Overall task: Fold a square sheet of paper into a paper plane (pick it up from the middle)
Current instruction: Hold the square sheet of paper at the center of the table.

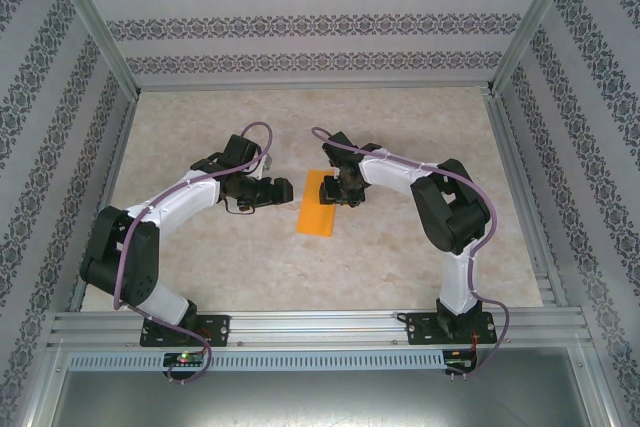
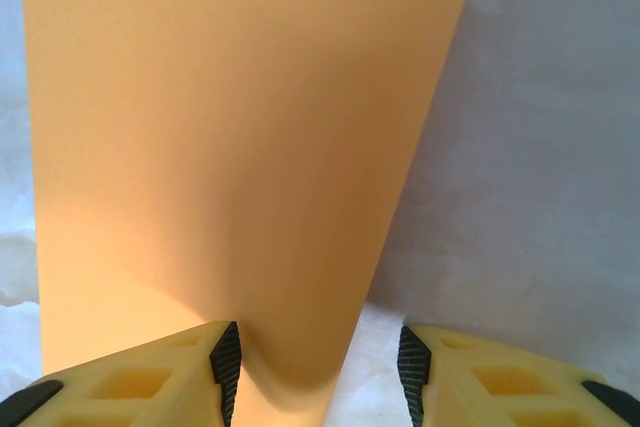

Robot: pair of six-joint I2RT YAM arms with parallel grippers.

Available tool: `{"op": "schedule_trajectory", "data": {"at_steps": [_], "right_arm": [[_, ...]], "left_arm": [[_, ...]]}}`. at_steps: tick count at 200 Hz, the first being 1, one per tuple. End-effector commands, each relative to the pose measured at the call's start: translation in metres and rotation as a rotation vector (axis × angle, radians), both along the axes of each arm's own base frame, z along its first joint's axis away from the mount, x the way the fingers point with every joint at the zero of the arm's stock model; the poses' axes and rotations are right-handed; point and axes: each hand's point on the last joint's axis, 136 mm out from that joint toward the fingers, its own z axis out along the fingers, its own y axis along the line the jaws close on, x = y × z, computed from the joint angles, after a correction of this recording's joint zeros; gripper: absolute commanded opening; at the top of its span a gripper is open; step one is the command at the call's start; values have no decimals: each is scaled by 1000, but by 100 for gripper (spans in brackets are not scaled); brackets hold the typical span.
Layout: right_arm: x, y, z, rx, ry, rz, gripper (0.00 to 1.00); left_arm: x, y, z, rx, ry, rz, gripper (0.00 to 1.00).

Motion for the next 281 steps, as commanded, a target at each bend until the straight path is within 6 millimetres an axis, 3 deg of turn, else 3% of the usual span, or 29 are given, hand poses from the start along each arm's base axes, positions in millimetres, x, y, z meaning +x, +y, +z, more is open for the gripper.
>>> {"op": "schedule_trajectory", "data": {"at_steps": [1,186,281], "right_arm": [[4,5,-22,-21,-6,9,49],[5,5,-29,-11,5,-18,51],[5,11,-30,0,7,-8,51]], "left_arm": [[2,-3,-2,-33,7,8,84],[11,-34,-10,-89,22,-29,76],[22,-63,-17,-129,32,-77,58]]}}
